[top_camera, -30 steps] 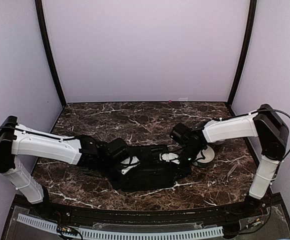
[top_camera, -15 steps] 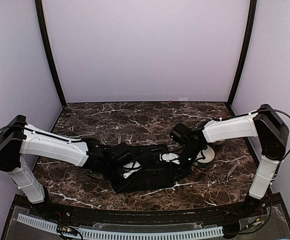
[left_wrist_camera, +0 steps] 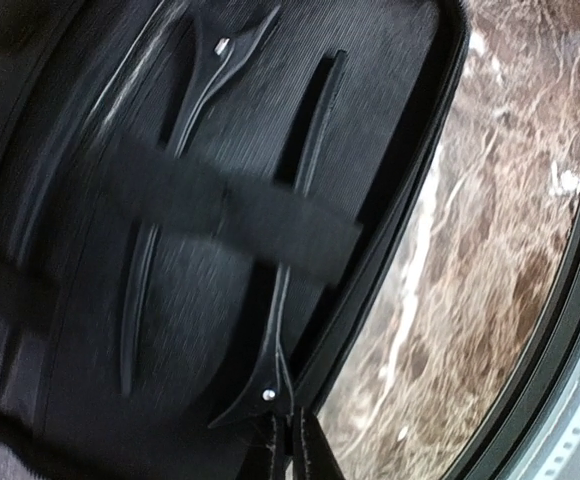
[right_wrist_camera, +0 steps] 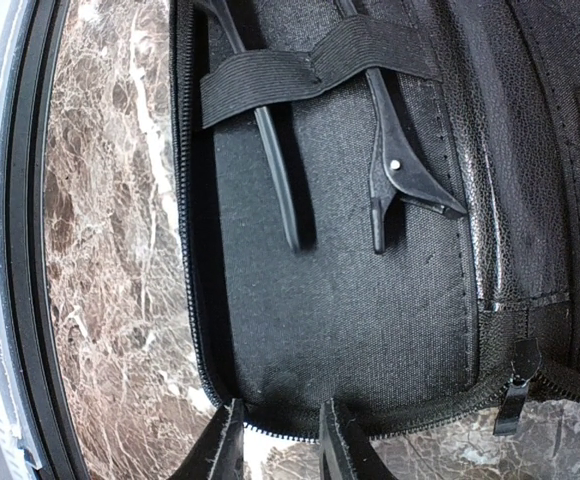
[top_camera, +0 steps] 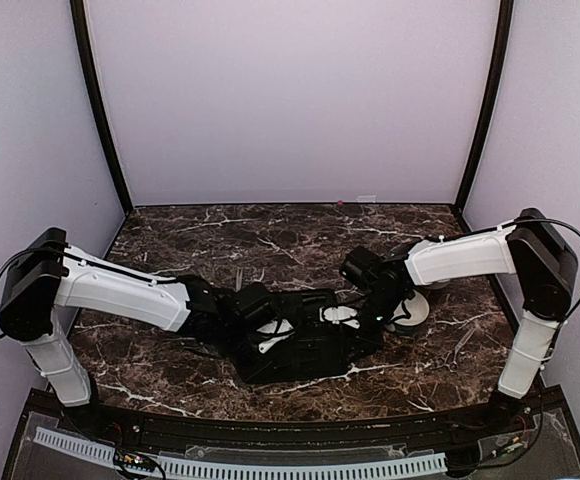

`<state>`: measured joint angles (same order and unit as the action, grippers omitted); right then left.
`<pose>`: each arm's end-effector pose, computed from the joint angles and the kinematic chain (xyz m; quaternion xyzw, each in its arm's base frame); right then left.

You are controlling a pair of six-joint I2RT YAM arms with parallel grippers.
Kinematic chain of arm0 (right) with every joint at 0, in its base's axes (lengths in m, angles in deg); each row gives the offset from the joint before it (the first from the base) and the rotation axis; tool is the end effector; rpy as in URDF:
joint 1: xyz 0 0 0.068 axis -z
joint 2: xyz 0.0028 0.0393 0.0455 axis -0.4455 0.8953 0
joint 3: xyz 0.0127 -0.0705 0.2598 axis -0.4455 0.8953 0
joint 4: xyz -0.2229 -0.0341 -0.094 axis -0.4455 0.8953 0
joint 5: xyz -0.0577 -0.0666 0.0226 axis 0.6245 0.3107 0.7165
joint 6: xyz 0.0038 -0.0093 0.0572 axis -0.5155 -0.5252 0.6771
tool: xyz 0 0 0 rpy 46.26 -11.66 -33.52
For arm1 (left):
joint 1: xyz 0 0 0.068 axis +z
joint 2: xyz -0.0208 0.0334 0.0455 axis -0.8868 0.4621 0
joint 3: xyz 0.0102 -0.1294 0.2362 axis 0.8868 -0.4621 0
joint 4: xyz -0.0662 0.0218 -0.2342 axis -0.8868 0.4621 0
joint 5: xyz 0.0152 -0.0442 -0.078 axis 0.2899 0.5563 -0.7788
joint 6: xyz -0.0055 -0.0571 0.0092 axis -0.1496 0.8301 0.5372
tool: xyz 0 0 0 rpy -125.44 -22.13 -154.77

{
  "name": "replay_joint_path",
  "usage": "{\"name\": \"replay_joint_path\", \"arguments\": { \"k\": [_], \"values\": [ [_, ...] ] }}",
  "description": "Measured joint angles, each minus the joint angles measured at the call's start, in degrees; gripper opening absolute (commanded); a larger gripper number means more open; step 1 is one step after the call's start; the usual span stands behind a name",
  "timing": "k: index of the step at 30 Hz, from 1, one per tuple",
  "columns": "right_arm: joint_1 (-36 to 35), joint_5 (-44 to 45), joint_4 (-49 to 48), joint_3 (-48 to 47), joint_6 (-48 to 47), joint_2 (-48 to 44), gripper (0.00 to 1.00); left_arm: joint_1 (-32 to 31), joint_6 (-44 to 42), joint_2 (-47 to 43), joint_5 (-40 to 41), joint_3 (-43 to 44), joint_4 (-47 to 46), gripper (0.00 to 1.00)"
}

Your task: Sort the hair-cutting tools

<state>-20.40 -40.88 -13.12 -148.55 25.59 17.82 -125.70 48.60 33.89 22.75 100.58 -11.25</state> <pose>0.1985 0.2394 0.1560 -0.6514 0.7177 0.2393 0.0577 0.1400 -0.2911 0.1651 0.4668 0.8507 -0.1917 0.1472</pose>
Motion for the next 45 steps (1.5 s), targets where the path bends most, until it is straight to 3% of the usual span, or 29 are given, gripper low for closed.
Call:
{"name": "replay_joint_path", "arguments": {
  "k": [7,25,35,45],
  "values": [
    [0.1,0.2,0.3,0.0,0.0,0.0,0.26,0.0,-0.2,2.2,-2.4,0.7,-4.4,0.0],
    [0.4,0.9,1.1,0.1,0.0,0.0,0.27,0.0,0.5,3.0,-2.5,1.2,-5.0,0.02],
    [1.6,2.5,2.9,0.6,-0.7,-3.5,0.33,-0.3,0.4,2.4,-1.5,-1.8,-13.3,0.02],
    [11.4,5.4,7.5,0.6,-2.1,-19.8,0.39,-0.6,0.1,-0.2,1.5,-1.8,-10.4,0.24]
  ]
}}
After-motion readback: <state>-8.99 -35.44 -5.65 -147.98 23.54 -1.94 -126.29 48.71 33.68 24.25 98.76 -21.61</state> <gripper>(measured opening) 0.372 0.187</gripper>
